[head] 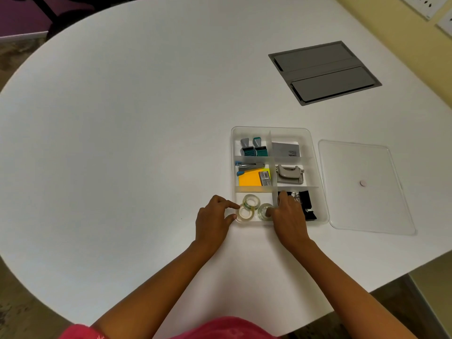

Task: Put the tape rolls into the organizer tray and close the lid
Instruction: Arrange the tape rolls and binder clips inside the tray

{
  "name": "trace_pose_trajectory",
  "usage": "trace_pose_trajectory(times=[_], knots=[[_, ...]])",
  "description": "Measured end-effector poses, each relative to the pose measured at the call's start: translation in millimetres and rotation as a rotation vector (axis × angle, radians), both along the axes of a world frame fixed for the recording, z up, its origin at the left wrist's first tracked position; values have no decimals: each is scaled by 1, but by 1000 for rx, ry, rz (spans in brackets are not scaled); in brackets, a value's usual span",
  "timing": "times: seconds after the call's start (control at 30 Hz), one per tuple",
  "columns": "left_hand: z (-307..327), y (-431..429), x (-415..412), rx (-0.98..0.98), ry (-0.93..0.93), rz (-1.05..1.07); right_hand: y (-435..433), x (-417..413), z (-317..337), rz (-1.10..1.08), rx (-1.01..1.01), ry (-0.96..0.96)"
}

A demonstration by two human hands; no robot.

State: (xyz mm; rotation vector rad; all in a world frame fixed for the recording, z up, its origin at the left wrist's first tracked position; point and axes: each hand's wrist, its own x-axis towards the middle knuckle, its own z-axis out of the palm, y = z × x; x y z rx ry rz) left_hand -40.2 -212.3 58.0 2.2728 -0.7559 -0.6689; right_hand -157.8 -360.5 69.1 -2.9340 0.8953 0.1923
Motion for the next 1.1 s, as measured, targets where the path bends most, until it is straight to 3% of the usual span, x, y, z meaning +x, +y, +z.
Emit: trace_pose_trajectory(times=[0.5, 0.67, 0.8, 1.1], knots=[[4, 3, -1, 60, -3, 9, 2, -1, -9, -13, -33, 134], [4, 2, -1, 33, 30, 13, 9, 2, 5, -131, 15, -77], [5, 2, -2, -36, 132, 41, 20, 6, 12, -64, 13, -172], [8, 4, -3, -50, 184, 44, 30, 18, 5, 98, -61, 28]])
